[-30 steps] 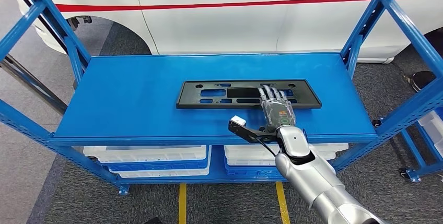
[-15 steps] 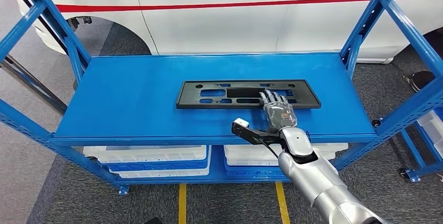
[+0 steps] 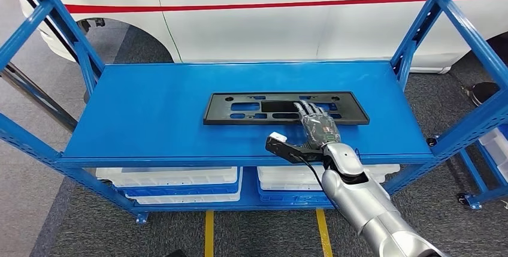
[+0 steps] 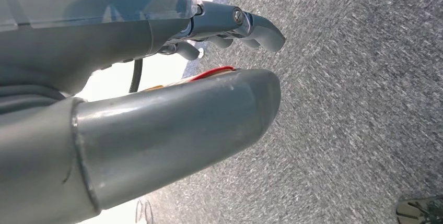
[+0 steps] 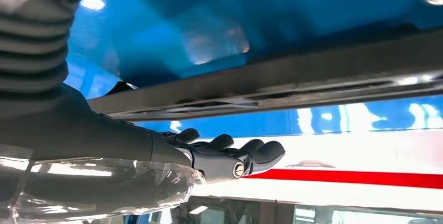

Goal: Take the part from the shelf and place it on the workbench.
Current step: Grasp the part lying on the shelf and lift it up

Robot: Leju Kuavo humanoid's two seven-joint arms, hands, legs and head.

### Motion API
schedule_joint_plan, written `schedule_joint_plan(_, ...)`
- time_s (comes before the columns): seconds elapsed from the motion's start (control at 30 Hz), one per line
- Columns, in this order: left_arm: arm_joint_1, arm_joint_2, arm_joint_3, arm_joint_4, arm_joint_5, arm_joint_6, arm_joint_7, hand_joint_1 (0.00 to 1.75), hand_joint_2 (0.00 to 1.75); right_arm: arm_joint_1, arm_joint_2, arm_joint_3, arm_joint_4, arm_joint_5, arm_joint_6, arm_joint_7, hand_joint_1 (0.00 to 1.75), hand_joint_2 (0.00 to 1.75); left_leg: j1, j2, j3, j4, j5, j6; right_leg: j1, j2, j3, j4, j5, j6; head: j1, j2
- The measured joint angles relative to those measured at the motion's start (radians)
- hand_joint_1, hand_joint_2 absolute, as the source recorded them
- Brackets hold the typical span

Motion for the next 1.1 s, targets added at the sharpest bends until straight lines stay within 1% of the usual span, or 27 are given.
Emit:
schedule_joint_plan(0.1, 0.000, 0.000, 0.000, 0.000, 0.000, -0.001, -0.003, 0.00, 0.00, 0.002, 0.001, -0.001, -0.010, 0.000, 0.001, -0.001, 0.00, 0.00, -0.002, 0.000, -0.002, 0.003, -0.001, 0.005, -0.002, 0.000, 0.001, -0.002, 0.002, 0.005, 0.000, 0.000)
schedule_joint_plan(0.17, 0.000, -0.001, 0.000, 0.000, 0.000, -0.001, -0.004, 0.00, 0.00, 0.002, 0.002, -0.002, -0.018, 0.000, 0.001, -0.001, 0.00, 0.00, 0.002, 0.001, 0.002, -0.007, 0.005, 0.012, -0.001, 0.000, 0.002, -0.001, 0.001, 0.011, 0.000, 0.000)
schedule_joint_plan(0.2, 0.000, -0.002, 0.000, 0.000, 0.000, -0.001, -0.005, 0.00, 0.00, 0.001, 0.002, -0.003, -0.021, 0.000, 0.001, -0.001, 0.00, 0.00, 0.006, 0.003, 0.006, -0.014, 0.009, 0.017, 0.000, 0.000, -0.003, 0.010, -0.008, 0.015, 0.001, 0.000)
schedule_joint_plan(0.23, -0.001, -0.003, 0.000, 0.000, 0.000, -0.001, -0.006, 0.00, 0.00, 0.001, 0.002, -0.003, -0.024, 0.000, 0.001, -0.002, 0.00, 0.00, 0.009, 0.003, 0.010, -0.021, 0.013, 0.020, -0.001, 0.000, -0.017, 0.042, -0.028, 0.019, 0.001, 0.000)
schedule_joint_plan(0.27, -0.001, -0.003, 0.000, 0.000, 0.000, -0.001, -0.006, 0.00, 0.00, 0.002, 0.002, -0.004, -0.026, 0.000, 0.001, -0.002, 0.00, 0.00, 0.011, 0.003, 0.012, -0.024, 0.015, 0.023, -0.003, 0.000, -0.042, 0.094, -0.056, 0.022, 0.002, 0.000)
schedule_joint_plan(0.3, -0.001, -0.004, 0.000, 0.000, 0.000, -0.001, -0.007, 0.00, 0.00, 0.003, 0.002, -0.004, -0.026, 0.000, 0.001, -0.002, 0.00, 0.00, 0.011, 0.001, 0.012, -0.024, 0.015, 0.024, -0.006, 0.000, -0.075, 0.161, -0.088, 0.026, 0.002, 0.000)
schedule_joint_plan(0.33, 0.000, -0.004, 0.000, 0.000, 0.000, -0.001, -0.007, 0.00, 0.00, 0.006, 0.002, -0.004, -0.027, 0.000, 0.001, -0.002, 0.00, 0.00, 0.012, -0.003, 0.012, -0.024, 0.014, 0.024, -0.010, 0.000, -0.108, 0.227, -0.112, 0.030, 0.002, 0.000)
schedule_joint_plan(0.37, 0.000, -0.004, 0.000, 0.000, 0.000, -0.001, -0.008, 0.00, 0.00, 0.010, 0.002, -0.004, -0.027, 0.000, 0.002, -0.002, 0.00, 0.00, 0.013, -0.008, 0.012, -0.023, 0.013, 0.023, -0.014, -0.001, -0.132, 0.270, -0.121, 0.033, 0.002, 0.000)
schedule_joint_plan(0.4, 0.000, -0.004, 0.000, 0.000, 0.000, -0.001, -0.008, 0.00, 0.00, 0.012, 0.002, -0.004, -0.027, 0.000, 0.002, -0.002, 0.00, 0.00, 0.015, -0.015, 0.013, -0.021, 0.011, 0.021, -0.019, 0.000, -0.136, 0.274, -0.109, 0.036, 0.002, 0.000)
schedule_joint_plan(0.43, 0.000, -0.004, 0.000, 0.000, 0.000, -0.001, -0.009, 0.00, 0.00, 0.013, 0.002, -0.004, -0.028, 0.000, 0.002, -0.002, 0.00, 0.00, 0.017, -0.025, 0.015, -0.019, 0.008, 0.016, -0.023, 0.001, -0.120, 0.235, -0.076, 0.039, 0.002, 0.000)
schedule_joint_plan(0.47, 0.000, -0.004, 0.000, 0.000, 0.000, -0.001, -0.010, 0.00, 0.00, 0.013, 0.002, -0.004, -0.028, -0.001, 0.002, -0.003, 0.00, 0.00, 0.021, -0.034, 0.017, -0.015, 0.004, 0.011, -0.027, 0.009, -0.088, 0.166, -0.036, 0.042, 0.002, 0.000)
schedule_joint_plan(0.5, 0.000, -0.004, 0.000, 0.000, 0.000, -0.001, -0.010, 0.00, 0.00, 0.013, 0.002, -0.005, -0.028, -0.001, 0.002, -0.003, 0.00, 0.00, 0.024, -0.043, 0.016, -0.011, -0.001, 0.004, -0.032, 0.028, -0.055, 0.100, -0.008, 0.044, 0.002, 0.000)
schedule_joint_plan(0.53, -0.001, -0.004, 0.000, 0.000, 0.000, -0.001, -0.011, 0.00, 0.00, 0.012, 0.001, -0.005, -0.028, -0.001, 0.003, -0.003, 0.00, 0.00, 0.025, -0.053, 0.013, -0.005, -0.005, -0.004, -0.033, 0.046, -0.029, 0.047, 0.006, 0.043, 0.002, 0.000)
schedule_joint_plan(0.57, -0.002, -0.004, 0.000, 0.000, 0.000, -0.001, -0.011, 0.00, 0.00, 0.013, 0.000, -0.006, -0.028, -0.001, 0.004, -0.003, 0.00, 0.00, 0.027, -0.061, 0.009, -0.002, -0.007, -0.012, -0.033, 0.061, -0.016, 0.021, 0.006, 0.041, 0.002, 0.000)
schedule_joint_plan(0.6, -0.002, -0.005, 0.000, 0.000, 0.000, -0.001, -0.011, 0.00, 0.00, 0.015, 0.000, -0.006, -0.028, -0.001, 0.004, -0.003, 0.00, 0.00, 0.029, -0.069, 0.004, -0.001, -0.008, -0.020, -0.030, 0.069, -0.013, 0.016, -0.004, 0.037, 0.002, 0.000)
schedule_joint_plan(0.63, -0.001, -0.005, 0.000, 0.000, 0.000, -0.002, -0.011, 0.00, 0.00, 0.015, 0.000, -0.007, -0.028, -0.001, 0.005, -0.003, 0.00, 0.00, 0.031, -0.077, 0.002, -0.002, -0.007, -0.029, -0.027, 0.063, -0.012, 0.014, -0.006, 0.030, 0.002, 0.000)
schedule_joint_plan(0.67, 0.001, -0.006, 0.000, 0.001, 0.000, -0.002, -0.012, 0.00, 0.00, 0.016, 0.001, -0.007, -0.030, -0.002, 0.005, -0.004, 0.00, 0.00, 0.034, -0.079, 0.003, -0.005, -0.009, -0.035, -0.027, 0.056, -0.009, 0.013, -0.008, 0.023, 0.002, 0.000)
schedule_joint_plan(0.7, 0.003, -0.006, 0.000, 0.001, 0.000, -0.002, -0.012, 0.00, 0.00, 0.015, 0.001, -0.008, -0.031, -0.005, 0.006, -0.005, 0.00, 0.44, 0.034, -0.076, 0.005, -0.007, -0.005, -0.038, -0.029, 0.051, -0.005, 0.009, -0.009, 0.019, 0.001, 0.000)
schedule_joint_plan(0.73, 0.003, -0.006, 0.000, 0.001, 0.000, -0.001, -0.012, 0.00, 0.00, 0.014, 0.002, -0.009, -0.033, -0.007, 0.008, -0.006, 0.00, 0.87, 0.033, -0.073, 0.009, -0.007, -0.002, -0.037, -0.030, 0.048, 0.000, 0.005, -0.009, 0.016, 0.000, 0.000)
schedule_joint_plan(0.8, 0.001, -0.006, 0.000, 0.001, 0.000, -0.001, -0.013, 0.00, 0.00, 0.012, 0.003, -0.010, -0.034, -0.008, 0.009, 0.000, 0.00, 1.75, 0.031, -0.065, 0.016, -0.012, 0.006, -0.028, -0.027, 0.045, 0.006, 0.001, -0.011, 0.015, -0.001, 0.000)
schedule_joint_plan(0.87, 0.001, -0.006, 0.000, 0.001, 0.000, -0.001, -0.014, 0.00, 0.00, 0.012, 0.004, -0.010, -0.034, -0.003, 0.008, 0.014, 0.00, 1.75, 0.032, -0.063, 0.021, -0.021, 0.004, -0.023, -0.022, 0.043, 0.006, 0.002, -0.012, 0.010, -0.001, 0.000)
schedule_joint_plan(0.97, 0.001, -0.006, 0.000, 0.001, 0.000, -0.001, -0.014, 0.00, 0.00, 0.013, 0.004, -0.009, -0.033, 0.004, 0.006, 0.034, 0.00, 1.75, 0.034, -0.060, 0.025, -0.030, 0.003, -0.023, -0.018, 0.043, 0.006, 0.003, -0.012, 0.005, -0.001, 0.000)
schedule_joint_plan(1.03, 0.001, -0.006, 0.000, 0.001, 0.001, -0.001, -0.014, 0.00, 0.00, 0.013, 0.004, -0.009, -0.033, 0.007, 0.005, 0.042, 0.00, 1.75, 0.034, -0.059, 0.026, -0.032, 0.002, -0.025, -0.018, 0.043, 0.005, 0.004, -0.012, 0.005, -0.001, 0.000)
schedule_joint_plan(1.1, 0.001, -0.006, 0.000, 0.001, 0.001, -0.001, -0.014, 0.00, 0.00, 0.013, 0.004, -0.009, -0.033, 0.010, 0.005, 0.047, 0.00, 1.75, 0.034, -0.059, 0.026, -0.033, 0.002, -0.032, -0.017, 0.043, 0.005, 0.005, -0.012, 0.005, -0.001, 0.000)
